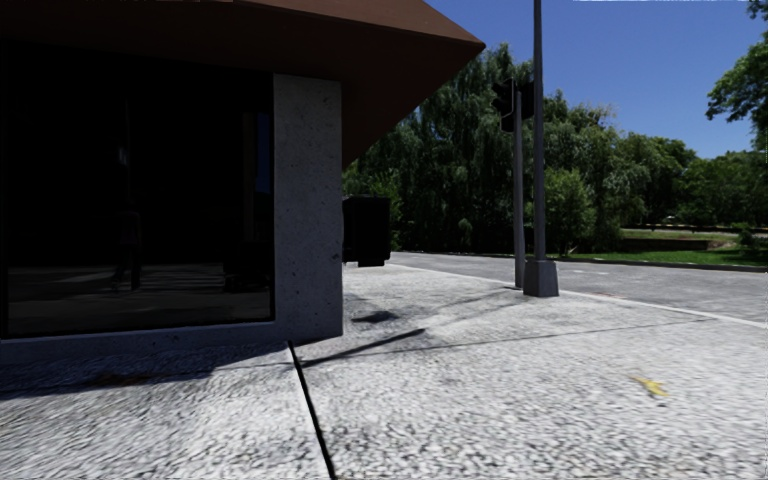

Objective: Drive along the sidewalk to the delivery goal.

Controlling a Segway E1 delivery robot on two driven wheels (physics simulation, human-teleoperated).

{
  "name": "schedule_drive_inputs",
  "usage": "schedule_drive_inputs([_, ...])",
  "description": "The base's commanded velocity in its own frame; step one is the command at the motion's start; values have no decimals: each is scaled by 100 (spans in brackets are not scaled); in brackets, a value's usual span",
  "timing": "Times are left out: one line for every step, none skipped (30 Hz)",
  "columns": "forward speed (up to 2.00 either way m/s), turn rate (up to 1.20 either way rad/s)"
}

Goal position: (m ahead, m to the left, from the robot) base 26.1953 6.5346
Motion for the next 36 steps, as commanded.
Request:
schedule_drive_inputs([157, 0])
schedule_drive_inputs([157, 0])
schedule_drive_inputs([157, -8])
schedule_drive_inputs([157, -11])
schedule_drive_inputs([157, -11])
schedule_drive_inputs([157, -12])
schedule_drive_inputs([157, -12])
schedule_drive_inputs([157, -14])
schedule_drive_inputs([157, -18])
schedule_drive_inputs([157, -18])
schedule_drive_inputs([157, -26])
schedule_drive_inputs([157, -26])
schedule_drive_inputs([157, -26])
schedule_drive_inputs([157, -28])
schedule_drive_inputs([157, -32])
schedule_drive_inputs([157, -32])
schedule_drive_inputs([157, -33])
schedule_drive_inputs([157, -38])
schedule_drive_inputs([157, -41])
schedule_drive_inputs([157, -41])
schedule_drive_inputs([157, -42])
schedule_drive_inputs([157, -42])
schedule_drive_inputs([157, -42])
schedule_drive_inputs([157, -42])
schedule_drive_inputs([157, -42])
schedule_drive_inputs([157, -42])
schedule_drive_inputs([157, -42])
schedule_drive_inputs([157, -42])
schedule_drive_inputs([157, -42])
schedule_drive_inputs([157, -42])
schedule_drive_inputs([157, -38])
schedule_drive_inputs([157, -15])
schedule_drive_inputs([157, -15])
schedule_drive_inputs([157, 0])
schedule_drive_inputs([157, 0])
schedule_drive_inputs([157, 0])
